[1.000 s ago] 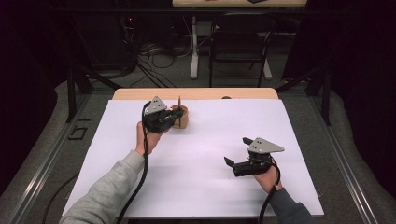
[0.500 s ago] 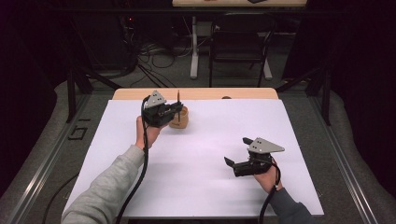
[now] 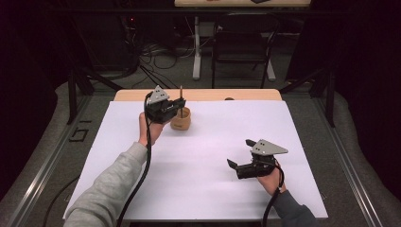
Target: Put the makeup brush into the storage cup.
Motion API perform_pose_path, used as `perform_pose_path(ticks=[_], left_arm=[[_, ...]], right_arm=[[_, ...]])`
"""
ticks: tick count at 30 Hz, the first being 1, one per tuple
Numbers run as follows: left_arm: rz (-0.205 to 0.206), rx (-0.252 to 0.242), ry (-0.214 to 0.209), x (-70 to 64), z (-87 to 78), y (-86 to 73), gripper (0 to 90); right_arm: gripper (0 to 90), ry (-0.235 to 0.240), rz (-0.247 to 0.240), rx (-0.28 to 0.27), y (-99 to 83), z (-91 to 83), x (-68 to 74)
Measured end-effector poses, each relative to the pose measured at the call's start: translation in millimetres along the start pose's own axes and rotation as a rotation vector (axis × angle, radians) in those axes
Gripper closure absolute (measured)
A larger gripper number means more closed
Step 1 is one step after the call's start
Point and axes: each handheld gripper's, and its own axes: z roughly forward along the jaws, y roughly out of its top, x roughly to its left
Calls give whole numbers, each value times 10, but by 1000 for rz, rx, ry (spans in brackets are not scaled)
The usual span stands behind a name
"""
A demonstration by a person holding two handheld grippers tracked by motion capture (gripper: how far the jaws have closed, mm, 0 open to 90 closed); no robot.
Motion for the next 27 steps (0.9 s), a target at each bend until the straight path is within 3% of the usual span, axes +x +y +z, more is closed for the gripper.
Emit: perform_pose_path(ticks=[14, 21, 27], left_arm=[[2, 0, 29, 73, 136, 10, 829], [-25, 10, 54, 144, 196, -27, 829], [-22, 22, 69, 182, 243, -41, 829]], right_arm=[[8, -4, -4, 1, 3, -8, -4], [8, -4, -4, 2, 2, -9, -5], [8, 0, -1, 2, 2, -9, -3]])
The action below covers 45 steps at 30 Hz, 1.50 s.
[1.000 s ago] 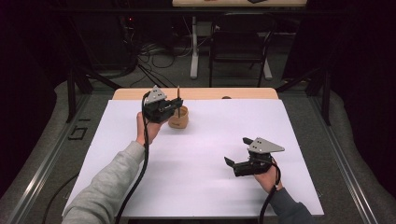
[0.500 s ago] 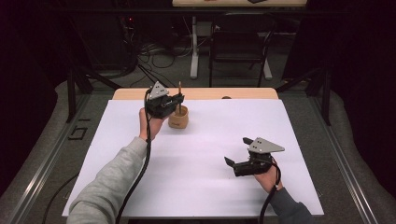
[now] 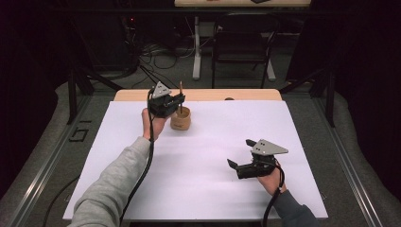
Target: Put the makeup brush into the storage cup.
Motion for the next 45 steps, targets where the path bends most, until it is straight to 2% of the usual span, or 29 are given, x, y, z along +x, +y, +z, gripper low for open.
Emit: perform_pose_path(ticks=[20, 28, 36, 42, 44, 45], left_arm=[[-5, 43, 22, 45, 139, -91, 827], [5, 55, 27, 47, 162, -102, 826], [-13, 69, 33, 75, 201, -145, 824], [-11, 84, 33, 76, 225, -162, 823], [-8, 96, 29, 74, 228, -158, 743], [-8, 105, 28, 73, 226, -157, 638]], right_arm=[[9, 4, -4, -3, 0, -3, 2], [9, 8, -6, -1, 0, -5, 3], [9, 8, -7, 0, 1, -1, 0], [9, 6, -7, -1, 1, -3, -2], [9, 7, -6, -1, 1, -5, -2], [9, 7, -7, -3, 2, -6, -3]])
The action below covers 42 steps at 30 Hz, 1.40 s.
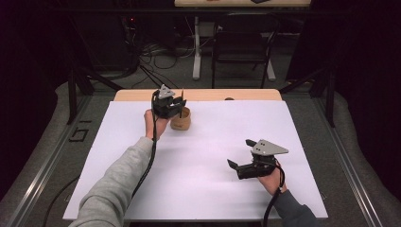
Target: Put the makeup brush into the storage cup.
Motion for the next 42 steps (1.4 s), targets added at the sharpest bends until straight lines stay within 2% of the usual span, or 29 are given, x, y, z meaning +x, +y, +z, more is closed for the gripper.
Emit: perform_pose_path(ticks=[2, 4, 6, 10, 12, 16, 18, 29, 37, 40, 42], left_arm=[[-13, 11, -22, 6, -16, 3, 501], [-22, 12, -23, 5, -57, 16, 366], [-27, 1, -21, -1, -100, 32, 292], [-10, -17, -44, -34, -210, 75, 158], [-2, -26, -60, -59, -270, 88, 139], [25, -8, -90, -101, -338, 95, 107], [39, -8, -92, -126, -375, 91, 94], [65, -29, -124, -239, -621, 43, 49], [70, -46, -143, -321, -788, -85, 34], [73, -47, -166, -349, -846, -144, 19], [78, -51, -178, -362, -894, -184, 14]], right_arm=[[9, 1, -1, -2, 2, -4, -4], [9, -1, 0, -6, 1, -5, -7], [8, 7, 14, -9, 4, -9, -13], [8, 3, 12, -9, 4, -9, -15], [8, 2, 13, -7, 2, -9, -17], [8, 3, 16, -9, 6, -13, -16], [7, 4, 15, -11, 7, -15, -15], [6, 11, 24, -38, 4, -49, -34], [6, -2, 22, -40, 4, -64, -39], [7, -29, 9, -54, 19, -91, -28], [7, -30, 10, -68, 33, -118, -31]])
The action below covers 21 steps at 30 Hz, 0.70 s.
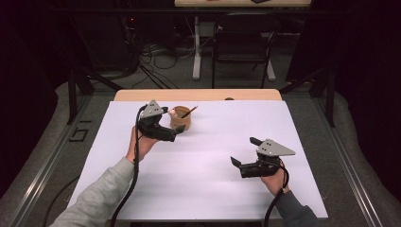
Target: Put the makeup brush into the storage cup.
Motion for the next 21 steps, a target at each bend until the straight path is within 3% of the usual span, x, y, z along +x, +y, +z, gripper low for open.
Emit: perform_pose_path(ticks=[5, 15, 21], left_arm=[[17, -2, -18, -68, -83, -81, 3], [62, -42, 2, -232, -390, -305, 0], [44, -64, 13, -290, -532, -501, 0]], right_arm=[[6, -7, 2, -7, 13, -46, 9], [6, -1, -2, -26, 15, -113, 35], [6, -6, 3, -30, -1, -178, 26]])
